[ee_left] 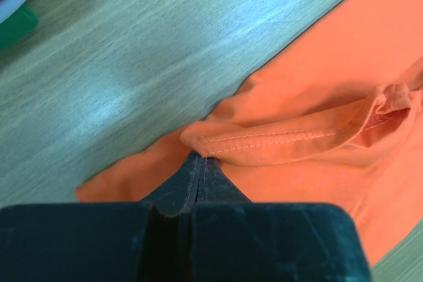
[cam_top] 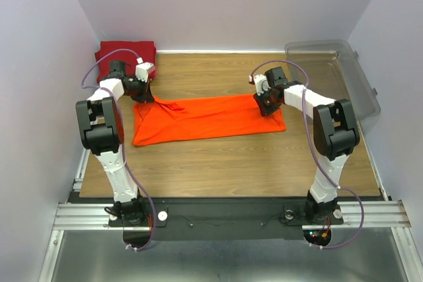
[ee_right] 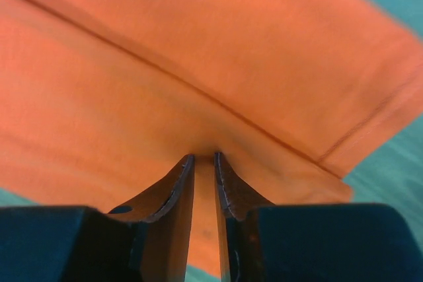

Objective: Fold and stack the t-shirts
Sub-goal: Fold the tshirt

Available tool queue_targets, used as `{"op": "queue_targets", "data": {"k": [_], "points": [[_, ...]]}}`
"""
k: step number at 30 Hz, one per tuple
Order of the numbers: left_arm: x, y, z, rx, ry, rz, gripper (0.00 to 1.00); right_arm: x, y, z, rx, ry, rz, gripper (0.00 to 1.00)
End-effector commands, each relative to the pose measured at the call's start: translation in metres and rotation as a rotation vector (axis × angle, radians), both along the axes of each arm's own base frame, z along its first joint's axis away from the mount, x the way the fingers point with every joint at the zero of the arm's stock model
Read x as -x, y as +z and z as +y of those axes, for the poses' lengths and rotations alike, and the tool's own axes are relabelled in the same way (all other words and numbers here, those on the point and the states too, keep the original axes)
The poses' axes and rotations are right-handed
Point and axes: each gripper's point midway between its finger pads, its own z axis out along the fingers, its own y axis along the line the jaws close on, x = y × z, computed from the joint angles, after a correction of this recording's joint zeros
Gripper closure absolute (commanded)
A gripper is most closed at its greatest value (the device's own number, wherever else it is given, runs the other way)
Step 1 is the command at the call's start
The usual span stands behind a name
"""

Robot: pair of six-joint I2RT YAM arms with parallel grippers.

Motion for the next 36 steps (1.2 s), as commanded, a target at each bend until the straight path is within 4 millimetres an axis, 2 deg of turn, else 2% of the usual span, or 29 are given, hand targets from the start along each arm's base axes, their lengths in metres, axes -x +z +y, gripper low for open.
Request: {"op": "queue_targets", "data": {"k": [1, 6, 9, 12, 13, 14, 15, 16, 18, 19, 20, 21, 22, 23, 24, 25, 26, 27, 29, 30, 36], "points": [[-0.005, 0.028, 0.001, -0.012, -0.001, -0.081, 1.00, -0.045, 0.033, 0.000, -0.005, -0.061, -0.151, 0.75], [-0.007, 0.032, 0.002, -0.020, -0.009, -0.097, 1.00, -0.049, 0.036, -0.005, 0.001, -0.091, -0.157, 0.67], [0.000, 0.041, -0.005, -0.009, -0.055, -0.119, 1.00, -0.044, 0.046, 0.009, -0.074, -0.060, -0.151, 0.59], [0.006, 0.044, -0.010, -0.019, -0.081, -0.129, 1.00, -0.037, 0.076, 0.044, -0.257, 0.022, -0.137, 0.54], [0.007, 0.041, -0.010, -0.021, -0.086, -0.123, 1.00, -0.032, 0.082, 0.062, -0.339, 0.069, -0.111, 0.53], [0.007, 0.040, -0.011, -0.020, -0.087, -0.118, 1.00, -0.037, 0.100, 0.079, -0.395, 0.094, -0.125, 0.53], [0.007, 0.039, -0.012, -0.019, -0.089, -0.115, 1.00, -0.036, 0.107, 0.094, -0.440, 0.127, -0.116, 0.53], [0.008, 0.037, -0.013, -0.014, -0.091, -0.105, 1.00, -0.035, 0.103, 0.113, -0.460, 0.157, -0.093, 0.54], [0.007, 0.034, -0.014, -0.003, -0.092, -0.093, 1.00, -0.040, 0.106, 0.139, -0.508, 0.172, -0.072, 0.53], [0.007, 0.034, -0.016, 0.003, -0.095, -0.090, 1.00, -0.051, 0.127, 0.155, -0.548, 0.199, -0.106, 0.54], [0.007, 0.033, -0.018, 0.007, -0.096, -0.086, 1.00, -0.053, 0.130, 0.168, -0.572, 0.208, -0.099, 0.53], [0.006, 0.033, -0.020, 0.011, -0.099, -0.085, 1.00, -0.055, 0.115, 0.188, -0.596, 0.201, -0.044, 0.53], [0.006, 0.033, -0.020, 0.011, -0.101, -0.085, 1.00, -0.063, 0.135, 0.205, -0.638, 0.226, -0.074, 0.53], [0.005, 0.032, -0.022, 0.013, -0.102, -0.084, 1.00, -0.068, 0.135, 0.216, -0.654, 0.238, -0.073, 0.52], [0.004, 0.033, -0.023, 0.019, -0.103, -0.083, 1.00, -0.064, 0.118, 0.235, -0.676, 0.223, -0.006, 0.50], [0.004, 0.033, -0.023, 0.020, -0.103, -0.086, 1.00, -0.072, 0.132, 0.247, -0.700, 0.238, -0.039, 0.48], [0.003, 0.033, -0.023, 0.022, -0.101, -0.084, 1.00, -0.073, 0.128, 0.257, -0.707, 0.242, -0.030, 0.46], [0.001, 0.032, -0.023, 0.025, -0.098, -0.083, 1.00, -0.071, 0.106, 0.271, -0.705, 0.236, 0.011, 0.45], [-0.002, 0.031, -0.023, 0.035, -0.088, -0.075, 0.99, -0.070, 0.106, 0.290, -0.719, 0.257, 0.003, 0.43], [-0.004, 0.030, -0.024, 0.039, -0.089, -0.074, 0.99, -0.071, 0.095, 0.296, -0.719, 0.253, 0.010, 0.43], [-0.010, 0.025, -0.024, 0.051, -0.078, -0.060, 0.99, -0.058, 0.076, 0.329, -0.758, 0.293, 0.037, 0.43]]}}
